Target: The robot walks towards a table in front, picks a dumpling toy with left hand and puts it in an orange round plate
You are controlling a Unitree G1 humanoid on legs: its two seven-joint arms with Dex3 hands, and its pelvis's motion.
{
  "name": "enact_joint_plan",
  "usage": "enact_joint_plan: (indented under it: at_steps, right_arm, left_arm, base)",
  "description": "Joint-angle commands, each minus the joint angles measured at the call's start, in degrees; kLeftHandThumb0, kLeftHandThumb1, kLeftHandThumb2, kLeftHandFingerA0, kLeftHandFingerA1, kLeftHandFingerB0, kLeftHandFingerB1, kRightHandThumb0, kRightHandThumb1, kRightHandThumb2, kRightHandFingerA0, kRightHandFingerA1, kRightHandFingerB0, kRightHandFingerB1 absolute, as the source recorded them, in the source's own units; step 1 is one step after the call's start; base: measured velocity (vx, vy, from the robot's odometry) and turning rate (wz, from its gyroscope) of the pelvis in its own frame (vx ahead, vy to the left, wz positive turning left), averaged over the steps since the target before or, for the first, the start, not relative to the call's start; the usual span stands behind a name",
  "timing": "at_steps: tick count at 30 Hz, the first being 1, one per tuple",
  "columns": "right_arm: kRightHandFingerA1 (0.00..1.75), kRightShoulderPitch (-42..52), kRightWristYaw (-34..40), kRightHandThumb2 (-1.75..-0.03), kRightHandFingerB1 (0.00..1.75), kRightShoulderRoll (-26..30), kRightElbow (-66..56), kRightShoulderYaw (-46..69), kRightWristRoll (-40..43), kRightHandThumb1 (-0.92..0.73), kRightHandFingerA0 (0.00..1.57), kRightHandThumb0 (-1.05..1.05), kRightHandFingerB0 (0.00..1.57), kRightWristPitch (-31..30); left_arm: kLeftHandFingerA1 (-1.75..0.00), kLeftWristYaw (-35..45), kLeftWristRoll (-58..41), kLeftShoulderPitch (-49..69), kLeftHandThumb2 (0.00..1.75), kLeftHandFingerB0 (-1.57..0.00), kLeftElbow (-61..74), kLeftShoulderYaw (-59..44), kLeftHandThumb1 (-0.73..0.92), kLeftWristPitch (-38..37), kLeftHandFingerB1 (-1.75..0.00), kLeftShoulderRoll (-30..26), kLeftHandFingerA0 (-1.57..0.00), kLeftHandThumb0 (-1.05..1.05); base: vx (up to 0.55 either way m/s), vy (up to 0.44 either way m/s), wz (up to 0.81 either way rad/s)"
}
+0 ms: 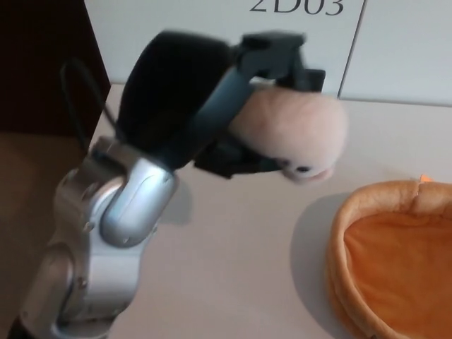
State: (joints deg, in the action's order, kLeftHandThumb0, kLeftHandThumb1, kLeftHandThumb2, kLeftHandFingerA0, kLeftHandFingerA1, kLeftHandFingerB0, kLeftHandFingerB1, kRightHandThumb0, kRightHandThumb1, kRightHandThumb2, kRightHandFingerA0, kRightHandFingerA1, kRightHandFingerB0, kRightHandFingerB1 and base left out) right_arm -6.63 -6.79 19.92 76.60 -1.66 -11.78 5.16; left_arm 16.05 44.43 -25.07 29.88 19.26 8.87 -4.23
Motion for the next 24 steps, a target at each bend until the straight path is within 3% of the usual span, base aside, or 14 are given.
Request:
enact_joint_plan:
  at_steps: [1, 2, 5, 6, 7, 8, 12, 13, 17, 21, 22, 23, 24]
  right_arm:
    - [0.56, 0.04, -0.15, -0.57, 0.41, 0.33, 0.18, 0.29, 0.08, -0.57, 0.79, -0.28, 0.49, -0.47]
    - [0.54, 0.00, -0.09, -0.57, 0.40, 0.29, 0.23, 0.23, -0.02, -0.58, 0.77, -0.29, 0.49, -0.47]
    - [0.53, -0.04, 0.03, -0.57, 0.40, 0.29, 0.08, -0.21, -0.43, -0.57, 0.76, -0.30, 0.48, -0.41]
    - [0.57, 0.00, -0.18, -0.57, 0.40, 0.32, -0.16, -0.29, -0.39, -0.57, 0.78, -0.29, 0.48, -0.30]
    - [0.57, 0.01, -0.24, -0.57, 0.40, 0.33, -0.23, -0.30, -0.37, -0.57, 0.78, -0.29, 0.48, -0.27]
    - [0.56, -0.02, -0.17, -0.57, 0.40, 0.32, -0.16, -0.45, -0.50, -0.57, 0.79, -0.28, 0.48, -0.32]
    - [0.59, -0.08, -0.31, -0.58, 0.40, 0.28, -0.19, -0.78, -0.70, -0.59, 0.80, -0.29, 0.48, -0.19]
    - [0.57, -0.14, -0.35, -0.58, 0.40, 0.28, -0.26, -0.91, -0.74, -0.60, 0.78, -0.29, 0.48, -0.26]
    - [0.56, -0.50, -0.10, -0.57, 0.40, 0.11, -0.19, -0.74, -0.41, -0.56, 0.79, -0.29, 0.49, -0.54]
    - [0.57, -1.07, -0.10, -0.57, 0.40, -0.24, 0.00, -1.10, -0.70, -0.55, 0.78, -0.29, 0.48, -0.60]
    - [0.60, -1.26, -0.07, -0.56, 0.41, -0.28, -0.07, -1.23, -0.76, -0.54, 0.78, -0.30, 0.49, -0.51]
    - [0.60, -1.32, -0.05, -0.56, 0.41, -0.29, -0.09, -1.30, -0.80, -0.54, 0.78, -0.30, 0.49, -0.46]
    - [0.60, -1.56, -0.19, -0.56, 0.41, -0.41, -0.08, -1.21, -0.65, -0.52, 0.78, -0.30, 0.48, -0.71]
  left_arm:
    - [-1.70, -1.01, 3.50, -4.53, 0.65, -0.98, -4.60, 3.67, 0.82, 1.21, -1.48, 2.57, -1.33, -0.82]
    - [-1.74, -1.28, 4.66, -5.28, 0.63, -1.01, -6.45, 5.35, 0.77, 1.45, -1.59, 3.50, -1.28, -0.82]
    - [-1.74, -3.56, 5.92, -6.14, 0.63, -1.03, -13.08, 10.35, 0.76, 1.72, -1.57, 7.19, -1.28, -0.81]
    - [-1.46, -3.09, 3.74, -5.87, 0.95, -1.08, -16.09, 11.92, 0.49, 2.76, -1.20, 10.01, -1.41, -0.85]
    - [-1.46, -2.94, 3.14, -5.81, 0.95, -1.08, -16.88, 12.28, 0.49, 3.05, -1.20, 10.77, -1.41, -0.85]
    - [-1.35, -3.11, 0.94, -5.68, 1.06, -1.35, -19.80, 13.07, 0.47, 2.91, -1.32, 13.15, -1.36, -0.55]
    - [-1.33, -3.18, -2.63, -5.98, 1.01, -1.31, -27.55, 14.16, 0.39, 1.50, -1.28, 17.34, -1.37, -0.53]
    - [-1.38, -3.87, -2.39, -6.40, 0.98, -1.13, -30.50, 15.08, 0.47, 0.91, -1.14, 18.36, -1.41, -0.79]
    - [-1.39, -7.94, -1.71, -7.22, 0.98, -1.09, -38.16, 17.37, 0.50, -1.65, -1.16, 20.73, -1.38, -0.88]
    - [-1.38, -8.90, -0.83, -7.39, 1.00, -1.03, -41.56, 19.41, 0.50, -1.48, -1.07, 21.13, -1.41, -0.86]
    - [-1.17, -6.74, -0.25, -7.07, 0.60, -0.96, -41.28, 20.84, 0.67, 0.09, -0.74, 20.66, -1.28, -0.84]
    - [-1.17, -5.88, -0.03, -6.97, 0.60, -0.96, -41.14, 21.44, 0.67, 0.75, -0.74, 20.45, -1.28, -0.84]
    - [-1.04, -5.74, -0.42, -6.61, 0.59, -0.95, -41.05, 21.57, 0.64, 0.73, -0.64, 20.25, -1.26, -0.84]
  base:
    - [0.00, 0.000, 0.00]
    - [0.00, 0.000, 0.00]
    - [0.00, 0.000, 0.00]
    - [0.00, 0.000, 0.00]
    - [0.00, 0.000, 0.00]
    - [0.00, 0.000, 0.00]
    - [0.00, 0.000, 0.00]
    - [0.00, 0.000, 0.00]
    - [0.00, 0.000, 0.00]
    - [0.00, 0.000, 0.00]
    - [0.00, 0.000, 0.00]
    - [0.00, 0.000, 0.00]
    - [0.00, 0.000, 0.00]
